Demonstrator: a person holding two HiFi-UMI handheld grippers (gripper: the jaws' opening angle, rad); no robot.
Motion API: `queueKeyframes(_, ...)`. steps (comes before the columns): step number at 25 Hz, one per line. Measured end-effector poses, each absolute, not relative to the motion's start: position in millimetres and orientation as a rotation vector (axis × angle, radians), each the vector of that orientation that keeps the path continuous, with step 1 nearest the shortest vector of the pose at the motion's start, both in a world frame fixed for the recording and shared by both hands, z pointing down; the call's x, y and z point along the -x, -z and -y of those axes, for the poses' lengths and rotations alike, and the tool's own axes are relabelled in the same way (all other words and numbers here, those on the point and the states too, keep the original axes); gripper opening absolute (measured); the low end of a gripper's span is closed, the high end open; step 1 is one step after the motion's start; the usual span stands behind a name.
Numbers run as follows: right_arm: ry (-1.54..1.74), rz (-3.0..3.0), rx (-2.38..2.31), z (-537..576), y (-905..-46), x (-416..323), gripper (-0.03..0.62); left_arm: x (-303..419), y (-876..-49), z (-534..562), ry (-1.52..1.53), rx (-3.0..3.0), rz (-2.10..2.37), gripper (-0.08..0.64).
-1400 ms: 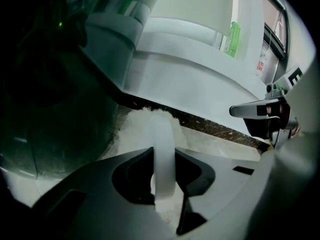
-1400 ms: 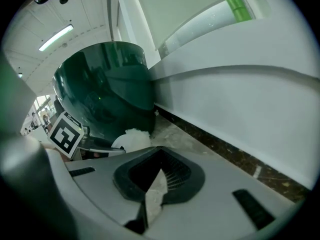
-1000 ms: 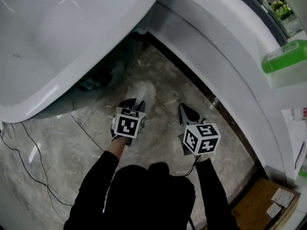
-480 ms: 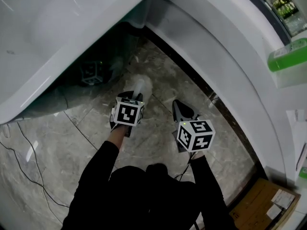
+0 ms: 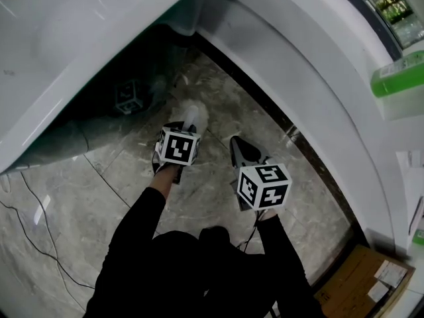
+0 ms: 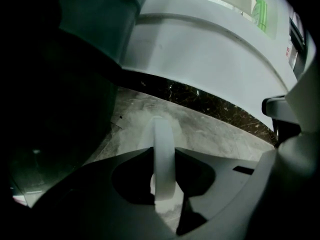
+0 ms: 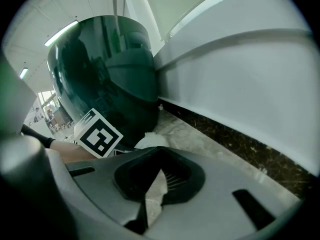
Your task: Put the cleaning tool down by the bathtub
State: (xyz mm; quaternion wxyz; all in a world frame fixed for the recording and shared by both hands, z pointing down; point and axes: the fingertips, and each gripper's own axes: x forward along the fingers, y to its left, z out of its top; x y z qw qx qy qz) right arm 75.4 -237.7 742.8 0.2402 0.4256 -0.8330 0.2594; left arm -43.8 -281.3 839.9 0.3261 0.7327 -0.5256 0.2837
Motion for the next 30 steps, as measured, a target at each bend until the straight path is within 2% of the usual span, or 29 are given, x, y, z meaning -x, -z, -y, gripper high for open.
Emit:
queueKeyframes(16, -0.719, 2.263, -1.175, 236, -747, -81, 0.000, 41, -852, 291, -0.733, -1.878, 1.387, 0.095)
queueKeyframes(30, -0.724, 2.272, -1.172, 235, -744, -77, 0.000, 44, -831, 289, -0.651, -1.951, 1.396, 0.120)
